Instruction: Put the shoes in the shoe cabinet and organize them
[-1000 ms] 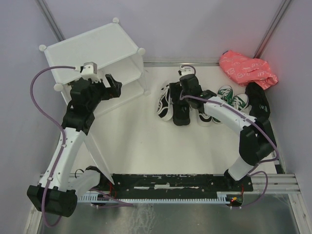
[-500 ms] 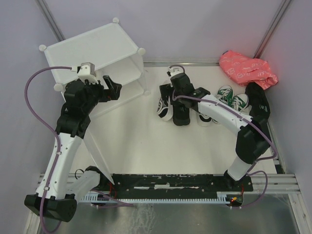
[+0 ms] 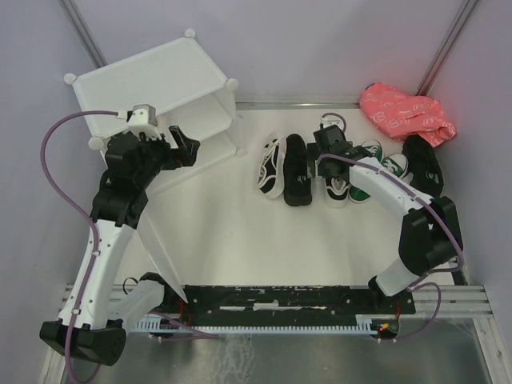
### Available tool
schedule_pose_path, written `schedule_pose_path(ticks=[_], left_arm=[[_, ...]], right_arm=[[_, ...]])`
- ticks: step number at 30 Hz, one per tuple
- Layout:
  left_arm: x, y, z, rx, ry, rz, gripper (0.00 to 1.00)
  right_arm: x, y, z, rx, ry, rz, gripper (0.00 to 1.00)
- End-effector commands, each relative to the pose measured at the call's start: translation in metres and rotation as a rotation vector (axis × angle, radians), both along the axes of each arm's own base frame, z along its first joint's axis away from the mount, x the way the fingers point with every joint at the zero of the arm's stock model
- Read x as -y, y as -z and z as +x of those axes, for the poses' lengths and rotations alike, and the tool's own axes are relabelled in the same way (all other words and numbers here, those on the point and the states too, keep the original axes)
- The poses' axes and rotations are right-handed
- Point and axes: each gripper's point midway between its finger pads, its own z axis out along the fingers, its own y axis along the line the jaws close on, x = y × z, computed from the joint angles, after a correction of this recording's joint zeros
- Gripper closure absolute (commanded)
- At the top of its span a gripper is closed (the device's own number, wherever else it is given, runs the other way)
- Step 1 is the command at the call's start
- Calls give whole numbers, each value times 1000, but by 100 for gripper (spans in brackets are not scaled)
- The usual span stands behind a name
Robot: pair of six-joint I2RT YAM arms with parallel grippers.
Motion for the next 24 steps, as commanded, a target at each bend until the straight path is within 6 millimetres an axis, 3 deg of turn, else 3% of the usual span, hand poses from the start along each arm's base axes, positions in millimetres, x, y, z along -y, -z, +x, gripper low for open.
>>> schedule_pose_path(ticks=[1, 6, 12, 17, 18, 20, 24], left_arm=[[4, -11, -6, 32, 15, -43, 3], [4, -10, -6, 31, 18, -44, 3], [6, -7, -5, 24, 25, -46, 3], [5, -6, -5, 22, 25, -40, 3], [5, -6, -5, 20, 25, -40, 3], [6, -6, -7, 20, 29, -36, 3], [6, -8, -9, 23, 32, -35, 3]], right_arm=[[19, 2, -7, -8, 62, 37, 19], [17, 33, -6, -78, 59, 110, 39], [16, 67, -2, -134, 74, 111, 39], [18, 87, 6, -161, 93, 94, 44], [21, 91, 6, -171, 104, 90, 50], [29, 95, 4, -173, 134, 69, 74], [50, 68, 2, -77, 188, 3, 100]])
